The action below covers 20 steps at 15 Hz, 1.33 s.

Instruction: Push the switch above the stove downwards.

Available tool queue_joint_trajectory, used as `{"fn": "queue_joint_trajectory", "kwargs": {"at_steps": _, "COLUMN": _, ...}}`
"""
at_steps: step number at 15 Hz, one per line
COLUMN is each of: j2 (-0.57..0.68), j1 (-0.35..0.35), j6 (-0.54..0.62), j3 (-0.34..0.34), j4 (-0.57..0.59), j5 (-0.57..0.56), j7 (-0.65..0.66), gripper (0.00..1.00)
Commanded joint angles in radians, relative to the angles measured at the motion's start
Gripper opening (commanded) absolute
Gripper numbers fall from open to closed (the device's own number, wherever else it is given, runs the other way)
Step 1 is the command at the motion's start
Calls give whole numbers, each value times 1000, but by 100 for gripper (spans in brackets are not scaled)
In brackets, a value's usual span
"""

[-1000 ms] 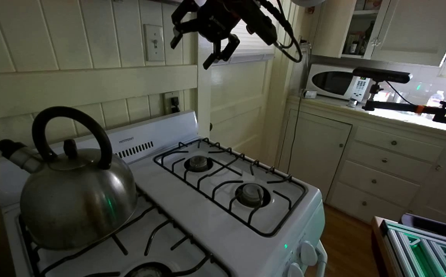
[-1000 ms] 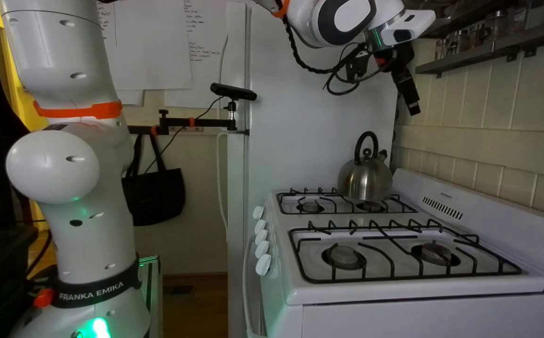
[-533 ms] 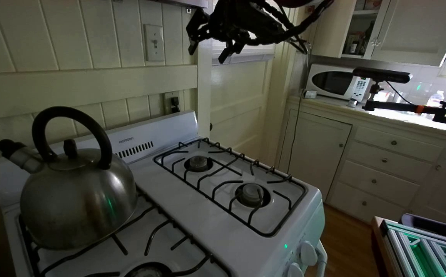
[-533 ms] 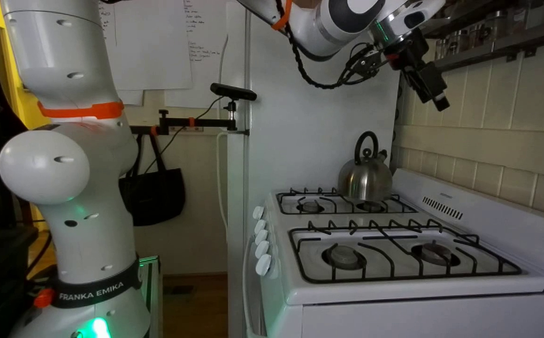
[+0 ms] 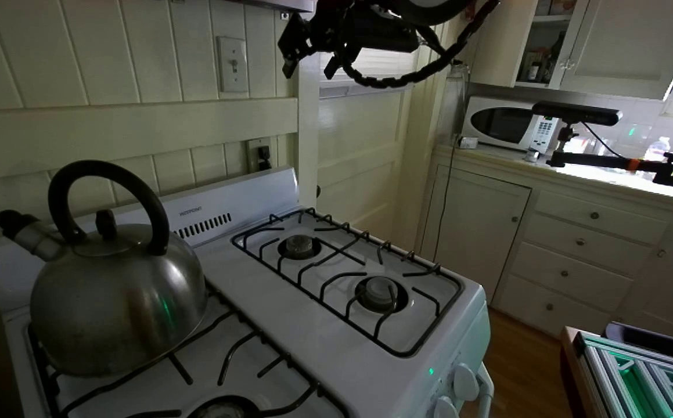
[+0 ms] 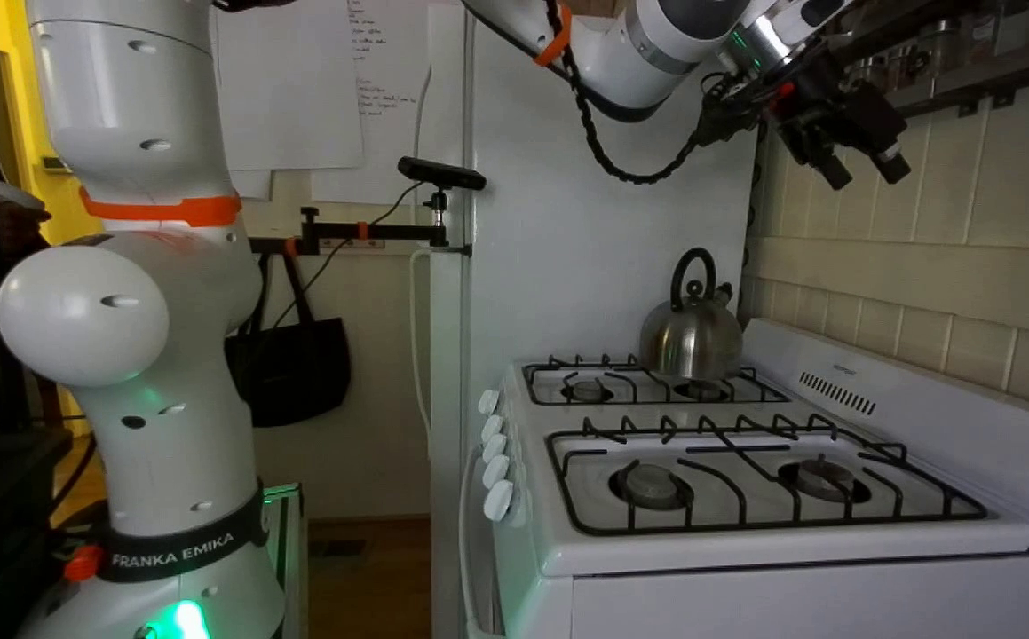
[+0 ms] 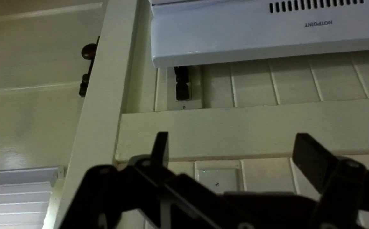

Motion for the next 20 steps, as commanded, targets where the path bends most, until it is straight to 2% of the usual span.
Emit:
{"fn": "queue_joint_trajectory", "kwargs": {"at_steps": 1, "j2": 93, "j1": 28, "j6": 19, "j3": -33, "j4": 95, "j5": 23, "j7": -105, "gripper": 100}}
{"fn": "queue_joint_trajectory", "kwargs": {"at_steps": 9, "j2": 272, "j1": 56, "j6": 19, "j3": -80, "j4": 296, "j5": 74, "j7": -196, "gripper": 100}}
{"fn": "queue_joint_trajectory", "kwargs": {"at_steps": 10, "j2": 212, "j1": 64, "j6": 24, "j3": -91, "j4": 223, "j5": 56, "j7": -179, "gripper": 100}}
{"fn": "queue_joint_trajectory", "kwargs": {"at_steps": 17, "j2": 266, "j1": 73, "j6": 25, "j3": -101, "j4": 288, "j5": 68, "j7": -186, "gripper": 100}}
{"fn": "queue_joint_trajectory", "kwargs": {"at_steps": 18, "j2": 275, "j1": 56, "j6": 15, "j3": -88, "j4": 306, "j5": 15, "j7": -106, "gripper": 100}}
{"fn": "queue_joint_trajectory", "kwargs": {"at_steps": 20, "j2": 305, "j1": 48, "j6": 58, "j3": -90, "j4": 342, "j5": 22, "j7": -86, "gripper": 100}}
